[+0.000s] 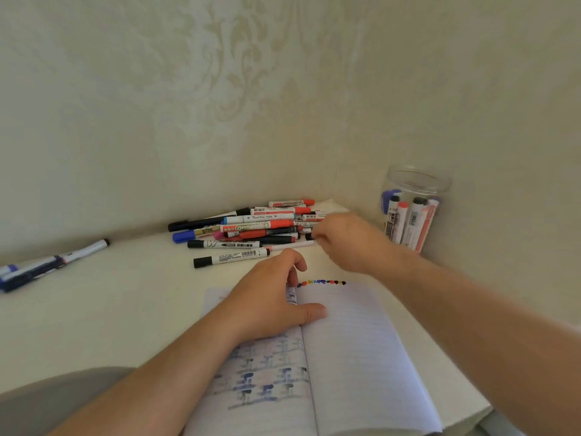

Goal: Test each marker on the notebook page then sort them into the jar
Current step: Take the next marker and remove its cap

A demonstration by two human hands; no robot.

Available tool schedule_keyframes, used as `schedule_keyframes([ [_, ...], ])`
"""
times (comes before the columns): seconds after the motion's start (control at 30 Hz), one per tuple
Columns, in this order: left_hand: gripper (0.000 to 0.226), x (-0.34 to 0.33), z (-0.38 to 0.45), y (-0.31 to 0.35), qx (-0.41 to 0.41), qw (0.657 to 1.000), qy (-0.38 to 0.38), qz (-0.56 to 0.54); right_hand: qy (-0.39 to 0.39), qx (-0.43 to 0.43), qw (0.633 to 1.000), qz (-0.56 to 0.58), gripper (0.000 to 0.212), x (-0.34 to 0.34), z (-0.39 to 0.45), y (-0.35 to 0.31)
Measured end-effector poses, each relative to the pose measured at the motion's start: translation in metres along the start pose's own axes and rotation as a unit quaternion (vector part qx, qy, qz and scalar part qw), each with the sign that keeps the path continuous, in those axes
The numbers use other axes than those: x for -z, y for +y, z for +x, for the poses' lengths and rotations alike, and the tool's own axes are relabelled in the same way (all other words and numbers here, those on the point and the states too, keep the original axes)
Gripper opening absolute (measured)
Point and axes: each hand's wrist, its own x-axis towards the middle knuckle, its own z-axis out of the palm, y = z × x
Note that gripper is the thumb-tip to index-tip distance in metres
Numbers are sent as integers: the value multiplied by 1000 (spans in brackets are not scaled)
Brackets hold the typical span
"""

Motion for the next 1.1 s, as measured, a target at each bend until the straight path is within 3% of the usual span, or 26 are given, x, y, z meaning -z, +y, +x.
schedule_keyframes([
  [0.07, 65, 0, 1, -1, -4, 1000, 4, -4, -12, -4, 999, 52, 14, -22, 10, 2],
  [0.2, 63, 1, 2, -3, -4, 1000, 9, -9, -37, -43, 992, 116, 32, -38, 22, 0],
  [0.33, 62, 0, 1, -3, 2, 1000, 10, -19, -67, -78, 986, 134, 22, -41, 25, 4],
  [0.43, 61, -1, 0, -3, -6, 999, 35, -19, -35, -79, 988, 125, 12, -31, 20, 7],
  [0.57, 66, -5, -3, -5, -3, 996, 89, -25, 81, -89, 980, 157, 9, 7, -16, 15],
  [0.63, 72, -8, -4, -6, -3, 988, 151, -28, 109, -92, 966, 217, 9, 25, -44, 19],
  [0.73, 69, -8, -2, -8, 8, 978, 205, -44, 57, -81, 946, 310, 13, 33, -76, 14],
  [0.9, 14, -3, -3, -6, -48, 984, 173, -7, 73, -130, 861, 486, 11, 16, -87, 13],
  [1.1, 21, -9, -8, -1, -106, 984, 127, 62, 64, -178, 780, 597, 9, 11, -83, 7],
])
